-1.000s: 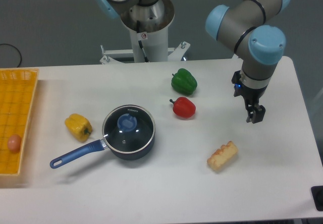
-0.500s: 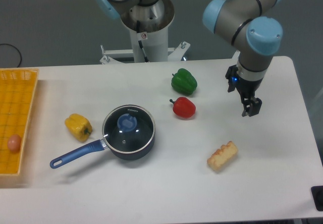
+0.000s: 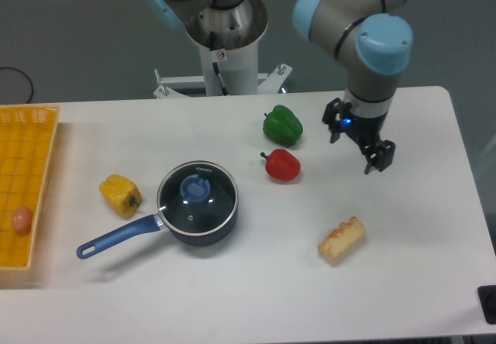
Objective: Open the lid
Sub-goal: 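Move the gripper from beside the peppers toward the saucepan lid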
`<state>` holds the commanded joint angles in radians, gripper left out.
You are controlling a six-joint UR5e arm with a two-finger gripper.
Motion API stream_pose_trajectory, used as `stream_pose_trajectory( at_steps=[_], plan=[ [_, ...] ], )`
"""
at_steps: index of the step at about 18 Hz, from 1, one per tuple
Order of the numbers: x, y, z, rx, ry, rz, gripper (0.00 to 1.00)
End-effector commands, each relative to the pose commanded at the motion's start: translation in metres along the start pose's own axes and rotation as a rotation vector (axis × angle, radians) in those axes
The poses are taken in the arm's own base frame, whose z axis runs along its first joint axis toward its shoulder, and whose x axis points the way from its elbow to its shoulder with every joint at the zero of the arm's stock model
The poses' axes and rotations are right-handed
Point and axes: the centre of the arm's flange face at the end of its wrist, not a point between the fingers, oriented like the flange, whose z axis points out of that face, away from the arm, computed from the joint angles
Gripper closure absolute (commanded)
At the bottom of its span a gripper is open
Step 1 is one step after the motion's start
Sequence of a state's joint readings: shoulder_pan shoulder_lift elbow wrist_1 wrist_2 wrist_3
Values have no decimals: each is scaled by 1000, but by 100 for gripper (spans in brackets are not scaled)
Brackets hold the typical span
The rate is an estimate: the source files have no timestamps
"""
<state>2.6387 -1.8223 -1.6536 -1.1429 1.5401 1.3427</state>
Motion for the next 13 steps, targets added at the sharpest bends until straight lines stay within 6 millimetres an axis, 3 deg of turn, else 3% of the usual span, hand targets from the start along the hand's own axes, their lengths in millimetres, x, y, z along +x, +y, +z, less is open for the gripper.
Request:
stream_pose_trajectory(
  at_steps=[6, 13],
  plan=[
    [19, -37, -1, 15, -8, -5, 0],
    [65, -83, 0, 6, 12, 14, 0]
  ],
)
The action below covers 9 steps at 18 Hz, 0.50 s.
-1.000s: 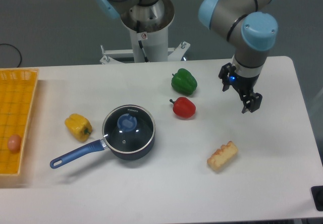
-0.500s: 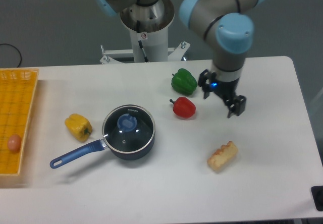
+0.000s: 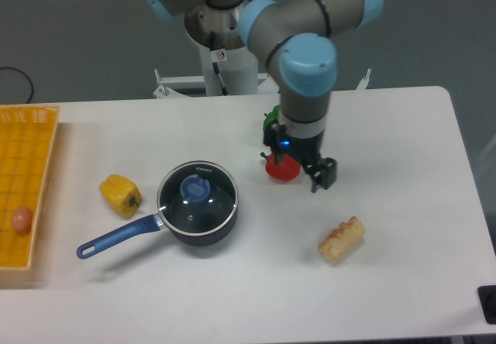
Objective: Open the lid
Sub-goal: 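Move the gripper from beside the peppers toward the saucepan lid, then lower the gripper onto the blue knob of the glass lid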
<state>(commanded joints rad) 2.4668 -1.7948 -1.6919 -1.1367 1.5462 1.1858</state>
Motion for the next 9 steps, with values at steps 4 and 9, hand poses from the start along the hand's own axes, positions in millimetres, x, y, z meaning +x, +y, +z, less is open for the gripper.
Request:
stream_pose_trajectory(
  at_steps=[4, 9],
  plan=[
    [35, -37, 4, -41, -1, 99, 0],
    [62, -69, 10, -70, -5, 175, 0]
  ],
)
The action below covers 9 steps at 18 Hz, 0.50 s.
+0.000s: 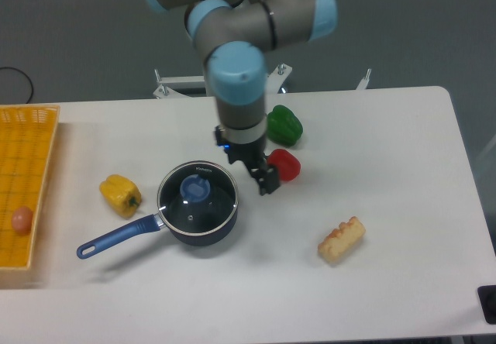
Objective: Open the lid
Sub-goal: 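Lower the gripper onto the blue knob of the glass lid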
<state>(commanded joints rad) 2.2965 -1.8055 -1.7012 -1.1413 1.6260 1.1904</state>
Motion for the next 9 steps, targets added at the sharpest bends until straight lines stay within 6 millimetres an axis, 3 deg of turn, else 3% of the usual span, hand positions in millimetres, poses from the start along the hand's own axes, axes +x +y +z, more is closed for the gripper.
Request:
stream_pose_trajectory(
  at_steps=[4, 9],
  plan=[
    [13, -19, 5, -2, 12, 42, 0],
    [22, -43, 26, -5, 40, 90, 0]
  ],
)
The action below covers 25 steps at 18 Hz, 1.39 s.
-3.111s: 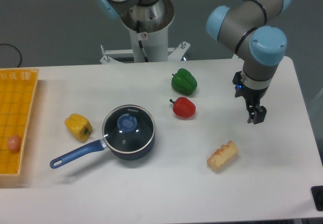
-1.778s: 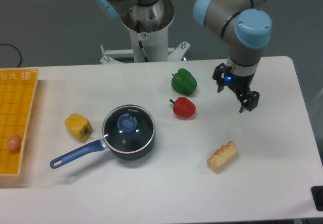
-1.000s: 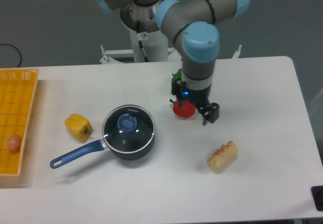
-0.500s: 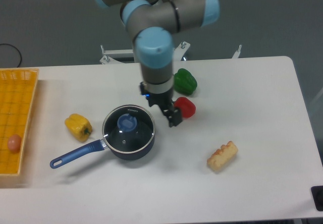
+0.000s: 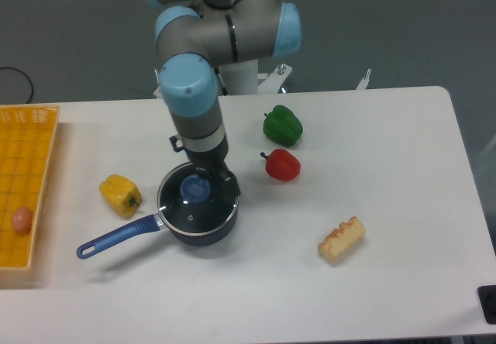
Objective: Open the lid
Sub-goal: 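Lower the gripper onto the blue knob of the glass lid, then close the gripper on the lid knob and begin lifting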
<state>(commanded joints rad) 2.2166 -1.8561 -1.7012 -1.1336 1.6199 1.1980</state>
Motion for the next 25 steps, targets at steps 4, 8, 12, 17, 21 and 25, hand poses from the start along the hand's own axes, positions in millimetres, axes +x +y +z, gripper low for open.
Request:
stream_pose_trajectory(
  at_steps=[4, 8, 12, 17, 21, 25],
  plan=[
    [-3, -2, 10, -4, 15, 30, 0],
    [-3, -3, 16, -9, 24, 30, 0],
    [-2, -4, 17, -10, 27, 31, 0],
    [-2, -8, 25, -14, 38, 33, 0],
    [-2, -12, 35, -20, 54, 40, 0],
    [-2, -12, 36, -19, 56, 46, 0]
  ],
)
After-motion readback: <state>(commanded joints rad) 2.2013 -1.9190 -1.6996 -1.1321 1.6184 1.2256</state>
